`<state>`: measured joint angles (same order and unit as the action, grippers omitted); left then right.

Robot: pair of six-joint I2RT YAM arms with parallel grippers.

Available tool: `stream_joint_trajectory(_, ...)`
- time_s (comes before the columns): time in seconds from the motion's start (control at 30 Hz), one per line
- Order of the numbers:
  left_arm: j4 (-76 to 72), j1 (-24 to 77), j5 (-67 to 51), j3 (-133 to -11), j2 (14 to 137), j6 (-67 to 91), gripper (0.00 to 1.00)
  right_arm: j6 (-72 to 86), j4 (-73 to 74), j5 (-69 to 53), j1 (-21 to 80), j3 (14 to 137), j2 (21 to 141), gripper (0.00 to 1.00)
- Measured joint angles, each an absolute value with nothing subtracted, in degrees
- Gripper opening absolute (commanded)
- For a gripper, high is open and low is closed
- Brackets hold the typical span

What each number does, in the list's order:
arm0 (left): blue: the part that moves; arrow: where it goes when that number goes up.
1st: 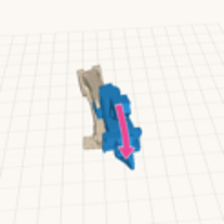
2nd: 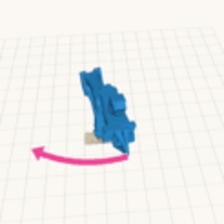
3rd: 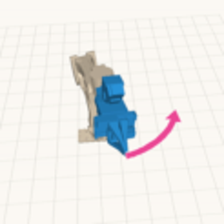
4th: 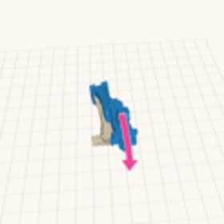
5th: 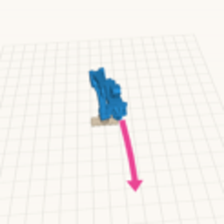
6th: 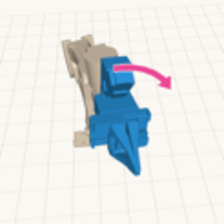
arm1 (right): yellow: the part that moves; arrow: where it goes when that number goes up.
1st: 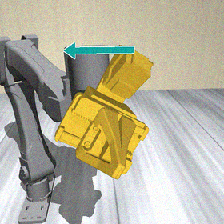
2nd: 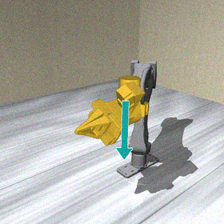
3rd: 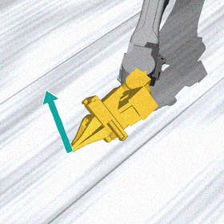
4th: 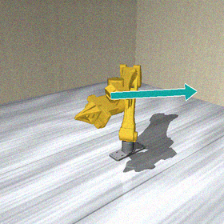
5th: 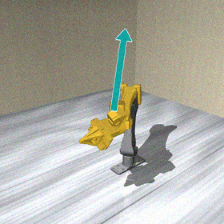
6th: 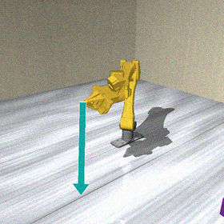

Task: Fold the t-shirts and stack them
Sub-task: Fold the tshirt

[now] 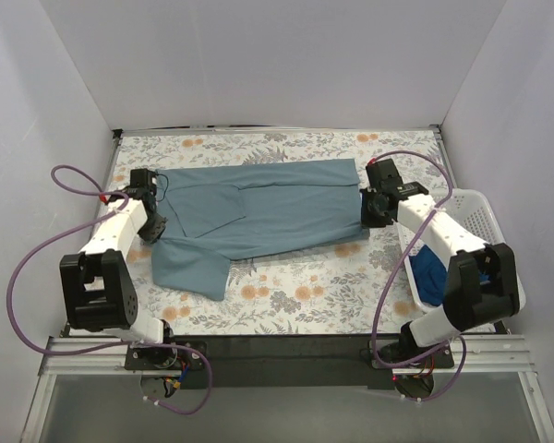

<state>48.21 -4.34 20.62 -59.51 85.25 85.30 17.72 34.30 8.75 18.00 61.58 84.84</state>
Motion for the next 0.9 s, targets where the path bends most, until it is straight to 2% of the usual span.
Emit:
stream_joint_trajectory(0.47, 49.1, -4.7, 20.6, -70.4, 97.4, 82.7, 0.00, 14.9, 34.6, 5.9, 14.3, 74.5, 98.4, 0.01)
stream_joint_trajectory(0.9, 48.6, -5.7, 20.2, -78.1, 106.2, 80.6, 0.00, 14.6, 34.2, 4.2, 11.4, 82.1, 105.6, 0.01)
